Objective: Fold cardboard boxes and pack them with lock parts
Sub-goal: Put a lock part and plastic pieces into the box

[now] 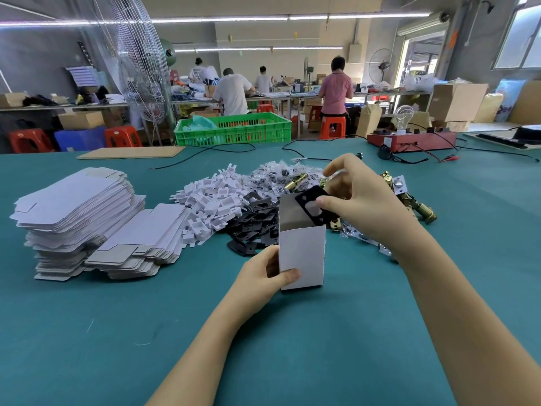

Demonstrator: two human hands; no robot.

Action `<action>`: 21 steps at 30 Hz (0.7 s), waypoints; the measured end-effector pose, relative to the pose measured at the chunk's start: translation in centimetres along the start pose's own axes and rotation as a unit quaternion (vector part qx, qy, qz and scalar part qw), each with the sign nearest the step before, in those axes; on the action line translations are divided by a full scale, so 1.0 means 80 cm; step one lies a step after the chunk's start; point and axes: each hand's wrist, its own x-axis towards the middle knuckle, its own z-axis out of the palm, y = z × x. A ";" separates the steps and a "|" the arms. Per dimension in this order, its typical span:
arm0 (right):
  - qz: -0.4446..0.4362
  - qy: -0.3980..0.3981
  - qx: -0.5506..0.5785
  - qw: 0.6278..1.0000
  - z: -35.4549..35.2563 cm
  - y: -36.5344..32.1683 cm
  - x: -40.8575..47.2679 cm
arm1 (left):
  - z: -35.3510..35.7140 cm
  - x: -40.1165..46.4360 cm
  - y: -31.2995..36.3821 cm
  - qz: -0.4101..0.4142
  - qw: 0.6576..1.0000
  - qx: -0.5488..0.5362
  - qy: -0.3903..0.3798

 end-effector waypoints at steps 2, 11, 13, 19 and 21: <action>-0.015 0.017 -0.007 1.000 0.002 -0.002 -0.001 | 0.000 0.000 0.000 0.001 1.000 0.001 -0.003; -0.099 -0.070 -0.052 0.991 0.012 -0.008 -0.002 | 0.000 -0.002 -0.001 0.014 1.000 0.007 -0.009; -0.108 -0.104 -0.057 0.987 0.015 -0.007 -0.003 | 0.000 -0.001 -0.001 0.012 1.000 0.007 -0.008; -0.107 -0.112 -0.034 0.987 0.021 -0.003 -0.004 | -0.001 -0.001 -0.002 0.005 1.000 0.004 -0.009; -0.100 -0.074 -0.027 0.992 0.019 -0.002 -0.003 | 0.000 0.000 -0.002 0.005 1.000 0.002 -0.009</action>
